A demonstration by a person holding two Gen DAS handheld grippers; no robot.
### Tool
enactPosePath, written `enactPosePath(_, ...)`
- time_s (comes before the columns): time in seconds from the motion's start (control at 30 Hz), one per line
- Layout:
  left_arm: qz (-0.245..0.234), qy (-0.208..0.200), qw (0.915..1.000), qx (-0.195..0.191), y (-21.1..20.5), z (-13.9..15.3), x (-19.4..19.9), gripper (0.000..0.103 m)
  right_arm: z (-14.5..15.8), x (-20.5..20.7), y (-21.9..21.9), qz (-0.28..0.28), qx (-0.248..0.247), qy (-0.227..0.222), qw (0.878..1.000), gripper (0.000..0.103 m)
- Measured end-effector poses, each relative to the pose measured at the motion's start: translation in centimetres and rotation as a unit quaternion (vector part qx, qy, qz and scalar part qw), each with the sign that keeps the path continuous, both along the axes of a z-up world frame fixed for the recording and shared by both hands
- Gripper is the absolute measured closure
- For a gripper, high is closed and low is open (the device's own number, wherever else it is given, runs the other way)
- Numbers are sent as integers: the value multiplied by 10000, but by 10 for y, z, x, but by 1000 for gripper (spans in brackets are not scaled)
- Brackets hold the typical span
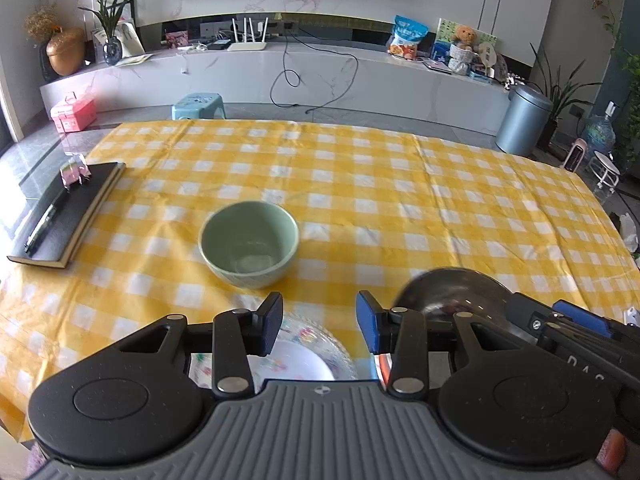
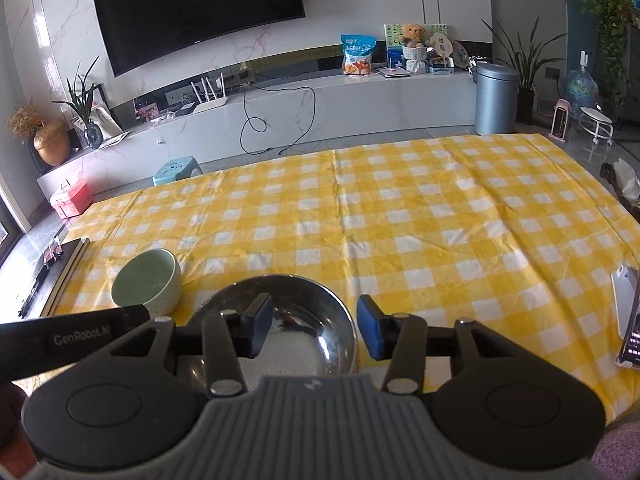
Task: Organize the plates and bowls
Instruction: 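Open both grippers and withdraw from the nested bowls, then move both grippers to the pale green bowl and close on its rim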
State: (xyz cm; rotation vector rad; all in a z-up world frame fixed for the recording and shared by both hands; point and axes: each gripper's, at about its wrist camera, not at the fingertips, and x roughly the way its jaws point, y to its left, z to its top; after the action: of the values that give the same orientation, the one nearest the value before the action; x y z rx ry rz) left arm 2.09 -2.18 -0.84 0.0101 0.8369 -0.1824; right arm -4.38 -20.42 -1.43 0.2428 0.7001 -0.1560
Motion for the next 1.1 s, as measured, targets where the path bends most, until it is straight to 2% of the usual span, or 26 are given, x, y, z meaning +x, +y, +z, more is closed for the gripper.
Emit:
enactPosePath(0.13,132,-58,9999,67,15,3,13,56,4,16,6,113,0,-44,9999,54)
enactPosePath(0.3,411,11,9991,-90,38,5,30,55,10,39,24,392,38,-118,9992,51)
enactPosePath(0.47,517,140,9984,-155,56,1,47,52,7,69,46,747,157,10,9971,51)
enactPosePath(0.67,859,311,9954,-295,84,-9,68,51,-7,104,67,995,476,347,9933,51)
enactPosePath(0.83,1208,443,9899,-586,106,-21,86,51,-22,135,84,1111,642,684,9894,52)
enactPosePath(0.93,1234,609,9877,-749,110,-31,98,51,-32,154,94,1092,707,1005,9864,53)
enactPosePath(1.1,1195,905,9837,-994,106,-53,111,51,-47,169,97,904,621,1258,9860,54)
